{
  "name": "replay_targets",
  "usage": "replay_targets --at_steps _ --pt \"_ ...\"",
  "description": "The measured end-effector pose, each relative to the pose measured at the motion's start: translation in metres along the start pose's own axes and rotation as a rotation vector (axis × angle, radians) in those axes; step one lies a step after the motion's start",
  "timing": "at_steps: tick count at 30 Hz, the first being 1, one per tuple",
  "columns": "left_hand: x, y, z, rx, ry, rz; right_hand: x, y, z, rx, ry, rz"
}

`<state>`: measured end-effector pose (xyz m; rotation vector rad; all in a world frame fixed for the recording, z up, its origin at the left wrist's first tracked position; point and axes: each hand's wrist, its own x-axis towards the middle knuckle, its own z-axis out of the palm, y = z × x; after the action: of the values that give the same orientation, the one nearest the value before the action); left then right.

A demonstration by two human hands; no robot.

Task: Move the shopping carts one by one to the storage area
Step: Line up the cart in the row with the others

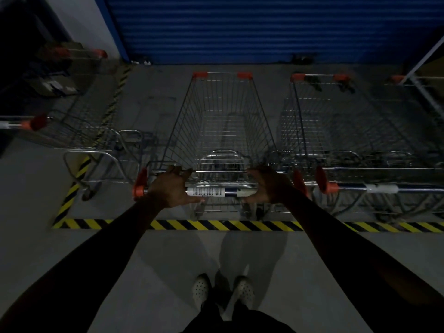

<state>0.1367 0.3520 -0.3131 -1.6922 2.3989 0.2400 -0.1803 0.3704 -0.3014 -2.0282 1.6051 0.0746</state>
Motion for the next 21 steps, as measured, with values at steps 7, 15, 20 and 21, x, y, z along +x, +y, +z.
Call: replay_targets --at_steps 7,15,20,21 --pt "-0.0040 -0.0013 0.0007 0.009 0.022 0.014 -0.0040 -0.0027 0.0037 -0.007 0.018 0.006" --pt "-0.0062 0.0048 -0.0012 0.025 0.010 -0.004 -0.0050 0.0010 0.0019 -0.007 0.011 -0.007" --pt "-0.0078 0.0067 -0.0012 0.042 0.020 0.003 -0.0028 0.0062 0.0058 0.008 0.017 -0.010" --pt "-0.0083 0.0070 -0.0016 0.039 0.012 -0.001 -0.0030 0.0065 0.0059 0.010 0.020 -0.013"
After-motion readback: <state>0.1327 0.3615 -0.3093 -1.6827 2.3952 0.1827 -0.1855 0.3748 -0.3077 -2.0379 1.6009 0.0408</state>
